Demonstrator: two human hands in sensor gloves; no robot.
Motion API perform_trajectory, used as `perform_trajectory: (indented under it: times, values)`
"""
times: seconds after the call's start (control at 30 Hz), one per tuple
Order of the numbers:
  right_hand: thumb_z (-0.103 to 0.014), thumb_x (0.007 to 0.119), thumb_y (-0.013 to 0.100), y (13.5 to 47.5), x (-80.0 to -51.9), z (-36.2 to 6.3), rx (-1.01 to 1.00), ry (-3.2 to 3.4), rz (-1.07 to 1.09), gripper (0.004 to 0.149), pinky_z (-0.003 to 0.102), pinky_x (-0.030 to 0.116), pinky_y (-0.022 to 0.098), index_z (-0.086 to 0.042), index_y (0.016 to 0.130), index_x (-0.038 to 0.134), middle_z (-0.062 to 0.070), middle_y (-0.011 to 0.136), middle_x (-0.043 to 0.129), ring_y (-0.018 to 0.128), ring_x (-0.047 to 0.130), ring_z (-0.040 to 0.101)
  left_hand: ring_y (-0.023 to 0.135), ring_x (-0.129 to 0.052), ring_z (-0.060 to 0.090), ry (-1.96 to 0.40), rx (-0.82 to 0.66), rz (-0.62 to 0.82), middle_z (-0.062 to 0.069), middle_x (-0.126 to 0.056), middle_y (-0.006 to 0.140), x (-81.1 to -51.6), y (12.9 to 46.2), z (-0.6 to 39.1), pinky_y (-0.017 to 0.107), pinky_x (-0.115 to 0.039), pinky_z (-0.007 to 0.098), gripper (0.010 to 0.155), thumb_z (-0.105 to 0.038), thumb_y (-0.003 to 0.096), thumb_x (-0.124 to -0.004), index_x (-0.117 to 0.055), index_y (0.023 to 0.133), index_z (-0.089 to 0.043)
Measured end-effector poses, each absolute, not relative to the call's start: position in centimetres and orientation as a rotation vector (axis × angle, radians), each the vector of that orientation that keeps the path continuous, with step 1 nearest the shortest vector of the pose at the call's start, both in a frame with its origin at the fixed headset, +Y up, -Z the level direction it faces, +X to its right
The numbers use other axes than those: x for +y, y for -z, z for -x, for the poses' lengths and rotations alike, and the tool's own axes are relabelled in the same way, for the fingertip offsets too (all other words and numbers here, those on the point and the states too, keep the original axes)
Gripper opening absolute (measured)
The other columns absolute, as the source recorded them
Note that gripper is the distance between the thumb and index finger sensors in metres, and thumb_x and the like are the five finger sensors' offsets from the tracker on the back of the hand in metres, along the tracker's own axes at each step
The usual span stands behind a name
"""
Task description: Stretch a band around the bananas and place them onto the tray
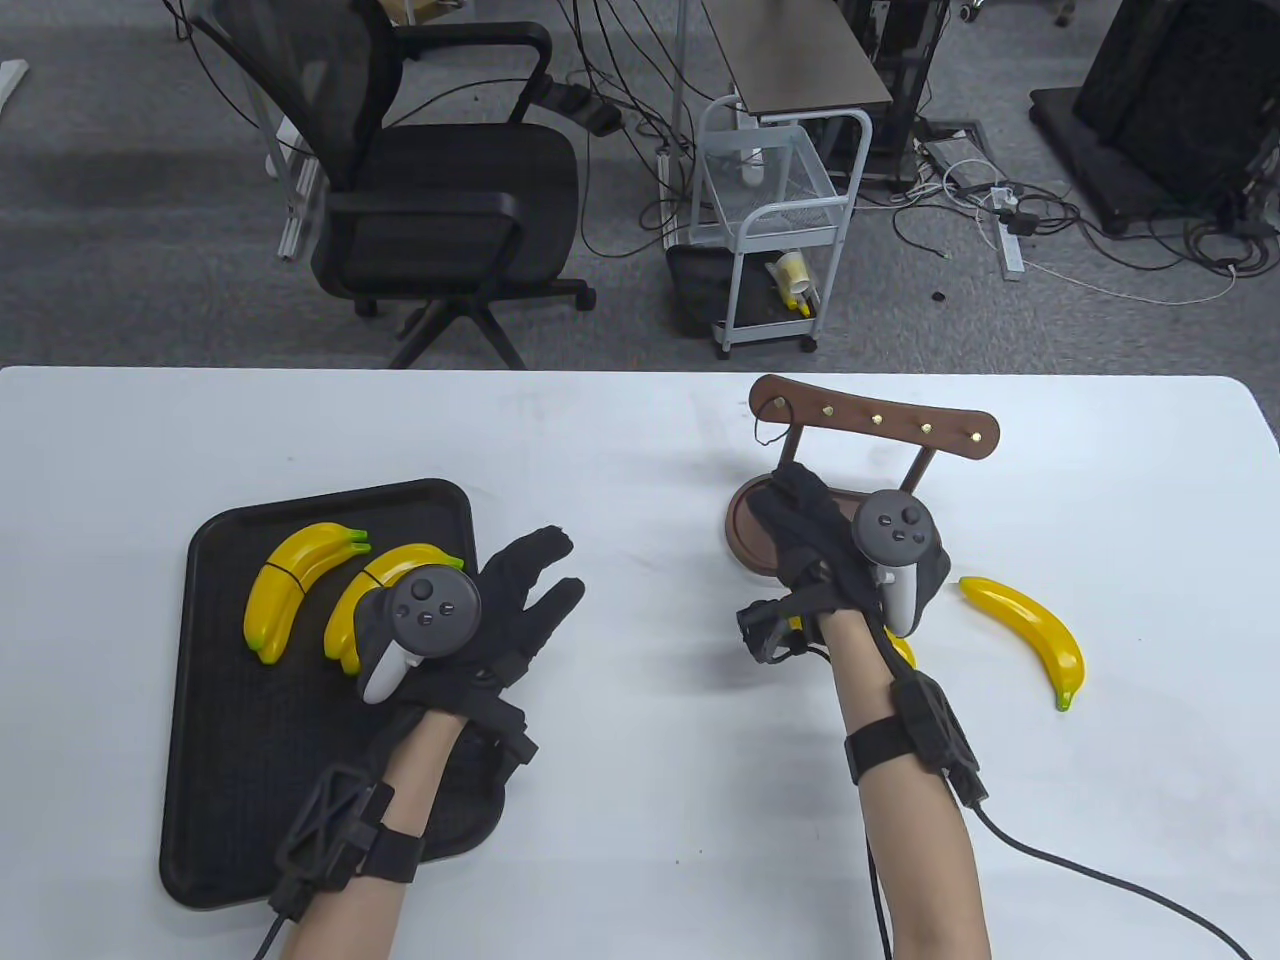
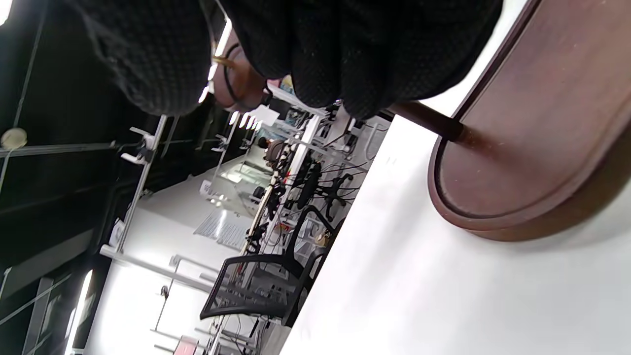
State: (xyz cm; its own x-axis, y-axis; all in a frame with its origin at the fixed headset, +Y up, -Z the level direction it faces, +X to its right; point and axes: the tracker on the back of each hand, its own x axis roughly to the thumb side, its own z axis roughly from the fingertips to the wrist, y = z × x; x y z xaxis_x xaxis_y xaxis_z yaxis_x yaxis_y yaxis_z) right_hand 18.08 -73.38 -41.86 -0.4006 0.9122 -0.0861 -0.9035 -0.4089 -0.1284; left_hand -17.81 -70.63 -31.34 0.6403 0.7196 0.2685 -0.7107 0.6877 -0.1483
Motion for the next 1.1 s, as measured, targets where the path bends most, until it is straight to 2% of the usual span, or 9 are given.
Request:
perform_trajectory:
  times: [0.3,0.57,0.93,1.1]
  values:
    - [-0.044,0.077,0.054,44.5,-74.2,-18.2,-0.069,-1.797,0.360,0.068,0.054,0.074,0.058,-0.007,0.107,0.056,0.020,0.104,0.070,0.088,0.079,0.043,0.115,-0.061,0.031,-0.819,-0.308,0.039,-0.001,-0.054,0.124,-70.7,31.3,18.0,0.086,-0.051,0.049,0.059,-0.053,0.0639,-0.066,-0.047,0.114,-0.029]
    - [-0.043,0.077,0.054,45.8,-75.7,-17.5,-0.036,-1.624,0.410,0.063,0.051,0.077,0.056,-0.009,0.104,0.061,0.017,0.100,0.076,0.084,0.085,0.038,0.115,-0.061,0.031,-0.823,-0.293,0.031,-0.001,-0.054,0.124,-70.8,31.4,18.5,0.086,-0.051,0.049,0.058,-0.053,0.0639,-0.065,-0.047,0.114,-0.029]
    - [-0.043,0.076,0.055,46.0,-76.5,-16.8,-0.082,-1.529,0.490,0.044,0.045,0.082,0.049,-0.017,0.092,0.075,0.005,0.083,0.090,0.068,0.096,0.026,0.115,-0.061,0.031,-0.829,-0.291,0.039,0.000,-0.055,0.124,-70.7,31.4,18.6,0.086,-0.051,0.049,0.058,-0.053,0.0640,-0.065,-0.048,0.114,-0.029]
    - [-0.042,0.075,0.056,45.8,-76.4,-16.9,-0.082,-1.520,0.481,0.041,0.045,0.083,0.048,-0.018,0.089,0.077,0.004,0.080,0.092,0.066,0.097,0.025,0.115,-0.061,0.031,-0.836,-0.287,0.040,0.000,-0.055,0.124,-70.8,31.4,18.6,0.086,-0.051,0.049,0.057,-0.052,0.0641,-0.065,-0.048,0.114,-0.029]
